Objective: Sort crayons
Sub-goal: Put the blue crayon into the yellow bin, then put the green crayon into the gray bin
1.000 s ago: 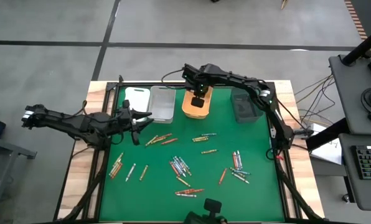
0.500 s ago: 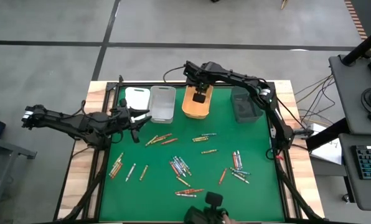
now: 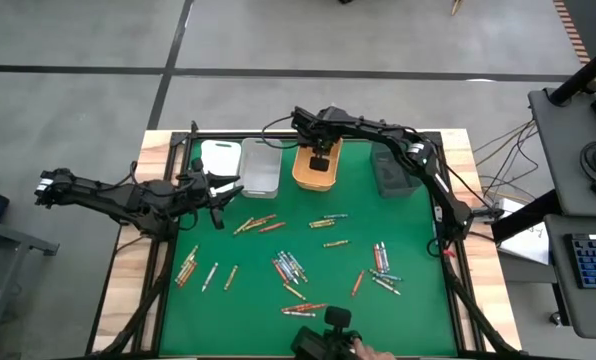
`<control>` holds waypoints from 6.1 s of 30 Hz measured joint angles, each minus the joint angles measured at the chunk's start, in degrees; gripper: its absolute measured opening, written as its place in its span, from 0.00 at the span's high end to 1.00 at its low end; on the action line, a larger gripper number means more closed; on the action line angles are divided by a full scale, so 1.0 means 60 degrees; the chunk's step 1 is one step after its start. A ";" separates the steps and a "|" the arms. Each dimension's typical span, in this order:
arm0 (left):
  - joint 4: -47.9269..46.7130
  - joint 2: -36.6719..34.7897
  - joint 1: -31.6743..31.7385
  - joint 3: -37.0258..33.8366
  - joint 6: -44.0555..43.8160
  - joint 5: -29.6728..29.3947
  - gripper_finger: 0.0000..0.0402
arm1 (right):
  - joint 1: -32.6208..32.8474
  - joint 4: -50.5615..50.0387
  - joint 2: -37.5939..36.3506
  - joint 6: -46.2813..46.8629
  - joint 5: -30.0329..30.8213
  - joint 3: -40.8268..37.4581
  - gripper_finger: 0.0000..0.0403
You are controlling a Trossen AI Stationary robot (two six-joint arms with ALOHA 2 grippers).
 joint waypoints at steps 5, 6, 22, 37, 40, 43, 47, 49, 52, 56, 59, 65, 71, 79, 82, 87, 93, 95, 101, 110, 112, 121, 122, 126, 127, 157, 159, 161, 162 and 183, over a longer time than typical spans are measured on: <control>0.0001 0.0004 0.0000 0.0000 0.0000 0.0000 0.72 | -0.0002 0.0060 0.0000 -0.0045 -0.0018 0.0000 0.97; 0.0004 0.0004 0.0000 0.0000 -0.0004 0.0000 0.72 | -0.0002 0.0062 0.0000 -0.0053 -0.0069 0.0000 0.97; 0.0011 0.0025 0.0000 0.0000 -0.0090 0.0004 0.72 | -0.0002 -0.0188 -0.0003 0.0040 -0.0259 0.0147 0.69; 0.0022 0.0615 -0.0116 -0.0004 -0.2405 0.1313 0.72 | 0.0836 -0.1600 -0.2084 0.1385 -0.1951 0.0456 0.73; -0.0092 0.0832 -0.0299 0.0036 -0.3124 0.1543 0.72 | 0.1290 -0.1463 -0.2757 0.1493 -0.2093 0.0172 0.73; -0.0466 0.1044 -0.0551 0.0193 -0.3846 0.1615 0.72 | 0.1832 -0.1330 -0.3472 0.1704 -0.2092 -0.0238 0.73; -0.1082 0.1459 -0.0906 0.0557 -0.4658 0.1657 0.72 | 0.2611 -0.0744 -0.4492 0.1890 -0.2091 -0.1102 0.73; -0.1679 0.1715 -0.1040 0.0898 -0.5272 0.1910 0.72 | 0.2989 -0.0332 -0.5043 0.1968 -0.2091 -0.1710 0.73; -0.3302 0.2229 -0.1317 0.1554 -0.6597 0.2045 0.72 | 0.3533 0.0363 -0.5817 0.2288 -0.2090 -0.2766 0.73; -0.5399 0.3055 -0.1868 0.2424 -0.8193 0.2144 0.72 | 0.4199 0.1299 -0.6744 0.2736 -0.2014 -0.4088 0.73; -0.6987 0.3716 -0.2332 0.3103 -0.9381 0.2402 0.72 | 0.4587 0.1892 -0.7280 0.3068 -0.2011 -0.4900 0.74; -0.8629 0.5032 -0.3215 0.3766 -1.1634 0.3225 0.72 | 0.5061 0.2727 -0.7864 0.3399 -0.2004 -0.5914 0.75; -0.8732 0.6323 -0.3811 0.3770 -1.3459 0.4291 0.72 | 0.5116 0.3087 -0.7856 0.3374 -0.1996 -0.6283 0.77; -0.8704 0.7715 -0.3960 0.3955 -1.4167 0.4350 0.64 | 0.5116 0.3111 -0.7777 0.3276 -0.1993 -0.6371 0.79; -0.8687 0.8238 -0.3960 0.3956 -1.4167 0.4350 0.59 | 0.5116 0.3115 -0.7777 0.3273 -0.1993 -0.6375 0.80; -0.8687 0.8945 -0.3960 0.3956 -1.4152 0.4347 0.54 | 0.5116 0.3115 -0.7777 0.3273 -0.1993 -0.6379 0.80; -0.8691 0.9594 -0.3960 0.3945 -1.4134 0.4291 0.55 | 0.5116 0.3118 -0.7777 0.3271 -0.2001 -0.6379 0.80; -0.8688 0.9761 -0.3960 0.3945 -1.4134 0.4288 0.57 | 0.5116 0.3139 -0.7777 0.3270 -0.2004 -0.6379 0.80; -0.8683 1.0154 -0.3960 0.3942 -1.4131 0.4267 0.60 | 0.5116 0.3261 -0.7777 0.3270 -0.2002 -0.6382 0.80; -0.8609 1.0422 -0.3967 0.3974 -1.4131 0.4195 0.66 | 0.5116 0.3282 -0.7774 0.3270 -0.2004 -0.6382 0.80; -0.8588 1.0418 -0.3963 0.3971 -1.4131 0.4193 0.69 | 0.5116 0.3286 -0.7774 0.3270 -0.2003 -0.6382 0.80; -0.8473 1.0415 -0.3963 0.3955 -1.3956 0.4098 0.91 | 0.5116 0.3268 -0.7774 0.3270 -0.2000 -0.6397 0.80; -0.8476 1.0406 -0.3963 0.3952 -1.3888 0.4093 0.94 | 0.5116 0.3264 -0.7774 0.3267 -0.2004 -0.6397 0.80; -0.8487 1.0224 -0.3952 0.3923 -1.3573 0.4095 0.98 | 0.5116 0.3260 -0.7774 0.3188 -0.2000 -0.6400 0.80; -0.8541 1.0133 -0.3949 0.3905 -1.3463 0.4098 0.98 | 0.5116 0.3260 -0.7774 0.3186 -0.2003 -0.6400 0.80; -0.8405 0.5337 0.2697 0.4253 -0.2954 0.3276 1.00 | 0.5116 0.2115 -0.7771 0.3628 -0.2004 -0.6808 0.80; -0.8324 0.5552 0.3462 0.4452 -0.1769 0.3371 1.00 | 0.5116 0.2116 -0.7774 0.3630 -0.2004 -0.6942 0.80; -0.8147 0.5801 0.4113 0.4639 -0.0532 0.3415 1.00 | 0.5116 0.2113 -0.7773 0.3630 -0.2006 -0.7056 0.80; -0.8032 0.5933 0.4419 0.4741 0.0167 0.3490 1.00 | 0.5116 0.2114 -0.7771 0.3630 -0.2004 -0.7099 0.80; -0.7830 1.0187 0.7285 0.7563 0.7598 0.5672 1.00 | 0.5116 0.2189 -0.7774 0.3794 -0.2000 -0.7144 0.80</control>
